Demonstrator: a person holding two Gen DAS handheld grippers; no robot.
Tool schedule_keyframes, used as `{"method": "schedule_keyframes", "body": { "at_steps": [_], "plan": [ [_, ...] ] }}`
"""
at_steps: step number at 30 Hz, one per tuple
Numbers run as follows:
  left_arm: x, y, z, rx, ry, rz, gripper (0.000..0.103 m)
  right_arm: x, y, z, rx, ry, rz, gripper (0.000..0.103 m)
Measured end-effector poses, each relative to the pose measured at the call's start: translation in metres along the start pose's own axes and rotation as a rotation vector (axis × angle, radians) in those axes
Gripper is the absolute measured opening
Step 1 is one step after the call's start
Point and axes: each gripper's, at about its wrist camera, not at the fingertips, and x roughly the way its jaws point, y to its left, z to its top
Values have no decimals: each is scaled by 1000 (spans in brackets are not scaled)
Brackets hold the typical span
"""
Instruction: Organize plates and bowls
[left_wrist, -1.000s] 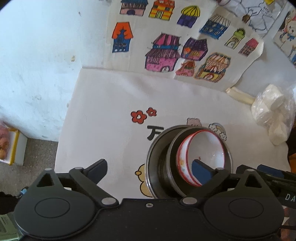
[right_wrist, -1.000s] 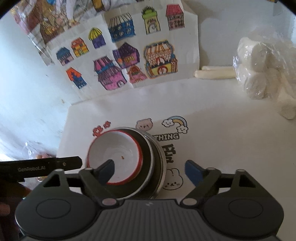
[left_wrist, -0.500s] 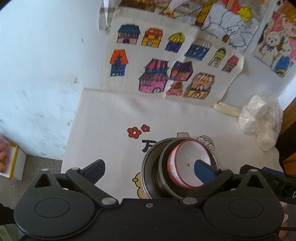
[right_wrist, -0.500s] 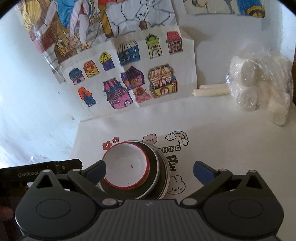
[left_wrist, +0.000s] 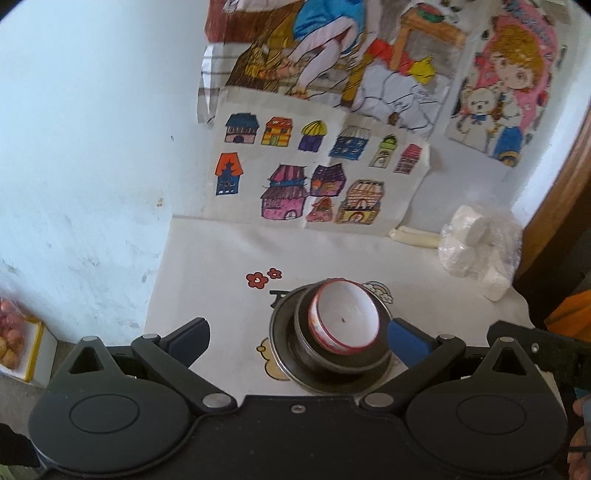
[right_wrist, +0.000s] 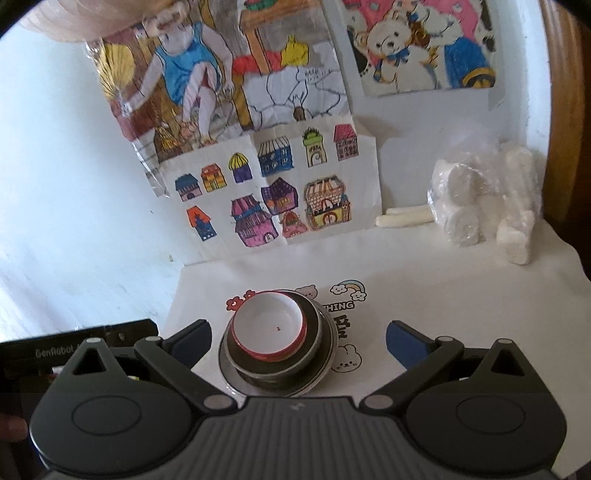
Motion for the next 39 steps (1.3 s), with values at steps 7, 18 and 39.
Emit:
{"method": "schedule_keyframes", "body": {
  "at_steps": [7,18,39],
  "plan": [
    [-34,-4,-25,28,-36,-14,102,-28,9,-19,-12,-29,-2,103],
    [-74,5,-48,53,-66,11,102,-57,20,-46,-10,-41,3,103],
    [-93,50,-62,206,-81,-50,102,-77,67,-88,24,-87,-101,103]
  ]
}}
